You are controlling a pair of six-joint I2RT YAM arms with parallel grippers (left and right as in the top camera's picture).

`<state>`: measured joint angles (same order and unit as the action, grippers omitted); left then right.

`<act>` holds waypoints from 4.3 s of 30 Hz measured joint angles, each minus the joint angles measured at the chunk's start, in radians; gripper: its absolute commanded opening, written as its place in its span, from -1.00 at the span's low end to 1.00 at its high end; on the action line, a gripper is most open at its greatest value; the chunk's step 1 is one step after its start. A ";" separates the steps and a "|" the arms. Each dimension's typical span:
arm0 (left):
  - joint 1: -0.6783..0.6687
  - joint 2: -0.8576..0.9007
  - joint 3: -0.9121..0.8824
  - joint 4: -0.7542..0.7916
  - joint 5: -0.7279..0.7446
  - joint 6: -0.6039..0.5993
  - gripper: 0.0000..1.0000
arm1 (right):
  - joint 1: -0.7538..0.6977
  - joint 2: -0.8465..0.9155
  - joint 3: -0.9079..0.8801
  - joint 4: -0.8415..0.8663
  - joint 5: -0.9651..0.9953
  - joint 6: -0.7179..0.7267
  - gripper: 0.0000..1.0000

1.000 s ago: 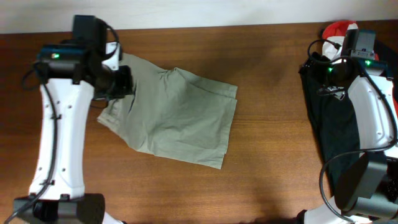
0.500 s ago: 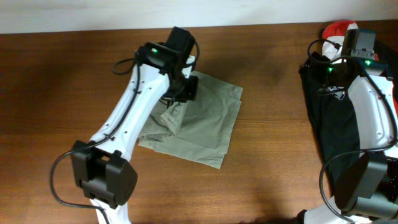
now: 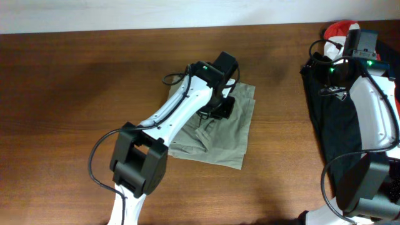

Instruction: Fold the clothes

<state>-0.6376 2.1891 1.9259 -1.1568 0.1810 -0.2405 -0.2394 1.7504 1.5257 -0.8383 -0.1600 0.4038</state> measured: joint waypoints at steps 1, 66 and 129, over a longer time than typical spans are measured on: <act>-0.003 0.007 0.000 0.003 0.004 0.000 -0.99 | 0.000 0.000 0.000 0.000 0.000 0.000 0.97; 0.533 0.031 0.085 -0.139 0.128 0.214 0.98 | 0.000 0.000 0.000 0.000 0.000 0.000 0.97; 1.059 0.021 -0.399 0.893 -0.067 -0.572 -0.87 | 0.000 0.000 0.000 0.000 0.000 0.000 0.97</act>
<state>0.4213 2.2105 1.5272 -0.2638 0.1139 -0.8127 -0.2394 1.7504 1.5261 -0.8383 -0.1604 0.4042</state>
